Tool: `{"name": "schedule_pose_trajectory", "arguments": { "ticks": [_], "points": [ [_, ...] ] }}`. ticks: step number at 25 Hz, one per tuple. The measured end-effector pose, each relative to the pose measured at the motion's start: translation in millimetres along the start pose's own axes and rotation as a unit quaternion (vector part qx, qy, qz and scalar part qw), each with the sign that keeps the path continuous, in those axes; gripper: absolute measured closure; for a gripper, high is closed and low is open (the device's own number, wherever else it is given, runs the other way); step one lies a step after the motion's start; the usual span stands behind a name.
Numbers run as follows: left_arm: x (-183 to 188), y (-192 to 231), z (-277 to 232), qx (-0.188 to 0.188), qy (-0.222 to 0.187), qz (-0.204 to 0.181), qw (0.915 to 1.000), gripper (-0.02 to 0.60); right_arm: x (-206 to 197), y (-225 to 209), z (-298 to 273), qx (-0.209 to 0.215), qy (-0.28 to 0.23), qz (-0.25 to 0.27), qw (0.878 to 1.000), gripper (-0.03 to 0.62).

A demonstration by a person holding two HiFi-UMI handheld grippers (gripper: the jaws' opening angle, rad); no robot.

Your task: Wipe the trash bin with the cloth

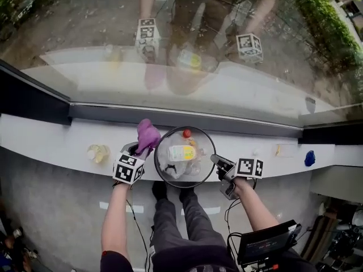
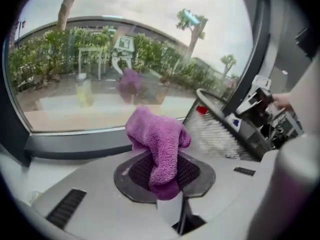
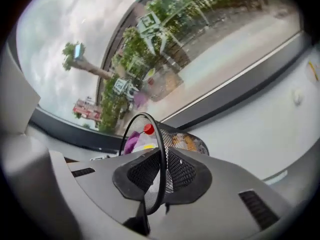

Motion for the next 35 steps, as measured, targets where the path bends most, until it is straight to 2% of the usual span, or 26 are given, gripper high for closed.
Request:
{"name": "schedule_pose_trajectory", "arguments": {
  "ticks": [2, 6, 11, 15, 18, 22, 25, 26, 28, 30, 33, 35],
  "points": [
    [13.8, -15.7, 12.7, -0.02, -0.019, -0.016, 0.9995, 0.518, -6.1, -7.4, 3.1, 0.005, -0.003, -0.037, 0.999, 0.549],
    [5.1, -38.7, 5.9, -0.045, -0.001, -0.05, 0.9977, 0.518, -26.8, -22.9, 4.7, 0.028, -0.002, -0.098, 0.995, 0.551],
    [-2.7, -61.3, -9.6, -0.074, 0.008, -0.089, 0.9933, 0.518, -35.5, -41.9, 6.1, 0.08, -0.056, -0.192, 0.977, 0.548],
    [-7.5, -74.9, -0.3, -0.082, 0.023, -0.097, 0.9917, 0.518, -49.1, -35.9, 5.5, 0.064, -0.037, -0.209, 0.975, 0.549],
    [-15.6, -93.3, 4.6, -0.087, 0.02, -0.083, 0.9926, 0.518, -61.5, -34.6, 6.0, 0.041, -0.023, -0.195, 0.98, 0.556],
    [-26.6, -117.1, 14.2, -0.095, 0.025, -0.084, 0.9916, 0.518, -72.6, -30.0, 13.3, 0.036, -0.027, -0.173, 0.984, 0.556],
    [-31.4, -120.6, 17.1, -0.094, 0.026, -0.078, 0.9922, 0.518, -73.9, -22.2, 15.7, 0.011, -0.029, -0.095, 0.995, 0.546],
    [-30.1, -119.5, 17.5, -0.095, 0.024, -0.072, 0.9926, 0.518, -71.2, -20.3, 17.4, -0.01, -0.035, -0.061, 0.998, 0.507],
    [-27.3, -117.5, 19.6, -0.095, 0.022, -0.066, 0.9931, 0.518, -62.1, -18.1, 24.5, -0.048, -0.052, 0.012, 0.997, 0.457],
    [-27.5, -115.1, 19.3, -0.088, 0.028, -0.073, 0.9931, 0.518, -45.9, -18.2, 35.3, -0.065, -0.073, 0.075, 0.992, 0.442],
    [-18.3, -100.9, 11.6, -0.069, 0.018, -0.085, 0.9938, 0.518, -14.7, -19.3, 42.9, -0.053, -0.078, 0.13, 0.987, 0.442],
    [-7.5, -87.4, 11.8, -0.061, 0.004, -0.084, 0.9946, 0.518, -5.3, -17.2, 35.5, -0.026, -0.064, 0.131, 0.989, 0.441]
  ]
}}
Point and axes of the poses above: the fingertips, and each gripper's own axes: z backward along the fingers, y to its left, x out of its top, the point moved 4 cm from there along z, backward along the fingers, and after that the axes turned 12 degrees about -z, right-handed, at the moved point
